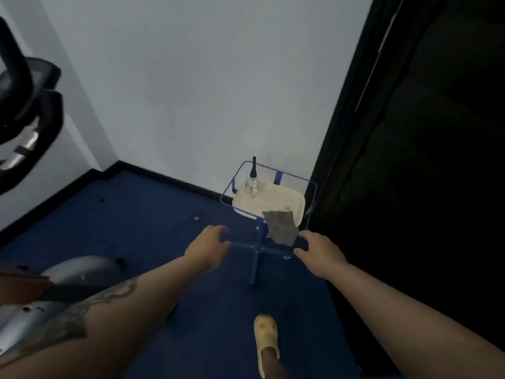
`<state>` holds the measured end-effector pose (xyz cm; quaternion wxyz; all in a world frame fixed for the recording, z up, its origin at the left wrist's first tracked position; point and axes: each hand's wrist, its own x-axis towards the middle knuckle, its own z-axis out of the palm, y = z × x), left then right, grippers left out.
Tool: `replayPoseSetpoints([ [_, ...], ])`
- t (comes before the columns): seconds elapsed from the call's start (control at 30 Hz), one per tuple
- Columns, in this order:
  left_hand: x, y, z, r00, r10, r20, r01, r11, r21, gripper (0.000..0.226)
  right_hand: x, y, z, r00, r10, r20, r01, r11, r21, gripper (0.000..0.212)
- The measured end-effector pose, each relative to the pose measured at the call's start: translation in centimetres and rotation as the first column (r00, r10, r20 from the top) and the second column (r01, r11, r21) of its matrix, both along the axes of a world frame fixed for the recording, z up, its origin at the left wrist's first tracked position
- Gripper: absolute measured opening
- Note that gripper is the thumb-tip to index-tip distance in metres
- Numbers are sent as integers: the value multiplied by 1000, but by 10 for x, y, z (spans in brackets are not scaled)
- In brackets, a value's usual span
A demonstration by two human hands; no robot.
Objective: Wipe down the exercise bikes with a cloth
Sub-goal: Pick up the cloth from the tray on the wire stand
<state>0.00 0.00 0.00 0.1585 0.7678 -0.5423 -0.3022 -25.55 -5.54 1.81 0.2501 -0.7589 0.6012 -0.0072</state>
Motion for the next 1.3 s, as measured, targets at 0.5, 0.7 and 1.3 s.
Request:
replayPoseSetpoints([
  [0.5, -45, -177, -117, 974, 196, -110, -149, 930, 336, 50, 12, -206, -145, 977, 128, -170, -72, 950, 303, 56],
  [0.7, -31, -164, -154, 960, 263, -95, -192, 866, 461, 48, 17, -235, -194, 943, 238, -234, -137, 916, 377, 53],
  [1.3, 46, -97, -30, 701, 659, -273, -645, 749, 153, 42, 144, -221, -69, 810, 105, 577, -188, 978, 86, 15],
])
